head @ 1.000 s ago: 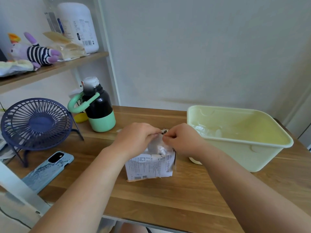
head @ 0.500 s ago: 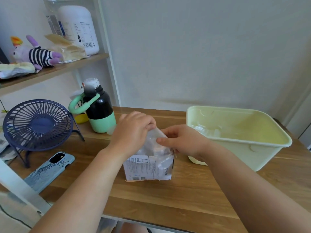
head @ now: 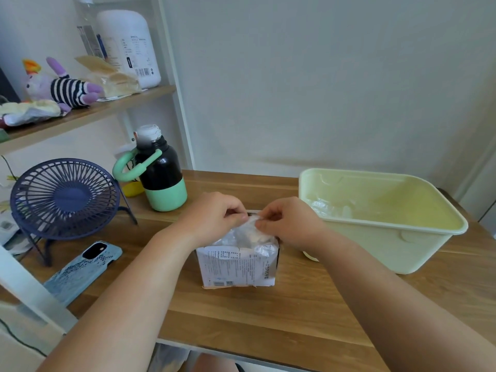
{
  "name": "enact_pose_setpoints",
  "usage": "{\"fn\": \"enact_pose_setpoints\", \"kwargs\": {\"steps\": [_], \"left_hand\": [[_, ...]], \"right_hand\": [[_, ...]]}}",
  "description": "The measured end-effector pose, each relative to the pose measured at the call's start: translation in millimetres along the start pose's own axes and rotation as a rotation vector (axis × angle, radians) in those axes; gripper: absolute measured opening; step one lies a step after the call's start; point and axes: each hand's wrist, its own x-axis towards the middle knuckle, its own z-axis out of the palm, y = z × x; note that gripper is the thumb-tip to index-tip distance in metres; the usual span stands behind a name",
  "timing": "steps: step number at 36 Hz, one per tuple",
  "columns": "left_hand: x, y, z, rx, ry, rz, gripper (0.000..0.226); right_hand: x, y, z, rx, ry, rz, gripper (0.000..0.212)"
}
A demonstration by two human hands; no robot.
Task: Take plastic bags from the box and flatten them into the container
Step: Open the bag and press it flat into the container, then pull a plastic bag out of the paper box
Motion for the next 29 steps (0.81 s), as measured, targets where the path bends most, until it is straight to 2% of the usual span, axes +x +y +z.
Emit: {"fn": "enact_pose_setpoints", "kwargs": {"steps": [6,12,15,17,19,22,25,29], "left_hand": [[4,6,-3,0.065,0.092,0.076,0.011],[1,12,-2,-0.050,0.089,0.147,0.014],[-2,8,-4,-0.122,0.084,0.065,0.002],[-4,4,-8,-0.108,0.062,-0.041,0.023],[-7,1,-11,-0.064,0.034,-0.095,0.038],[-11,-2,-10,-0.074,0.052,-0.075,0.028],[-12,-1,-6,-0.167,0.110,-0.012,0.021],[-11,2,1,-0.253,0.161,0.072,0.029]], "right_hand": [[-1,-6,-4,-0.025,-0.097,0.000,0.017],[-3,-6,-4,-0.008,-0.112,-0.019,0.018],[-3,-3,-3,-0.001,-0.093,-0.013,0.034],[-2,-2,-2,0.015,-0.084,-0.004,0.040],[-2,-1,-2,0.043,-0.076,-0.003,0.039],[-2,0,0,0.156,-0.067,0.013,0.032],[-2,0,-1,0.232,-0.029,0.008,0.009],[-2,1,-1,0.202,-0.004,-0.010,0.012]]}}
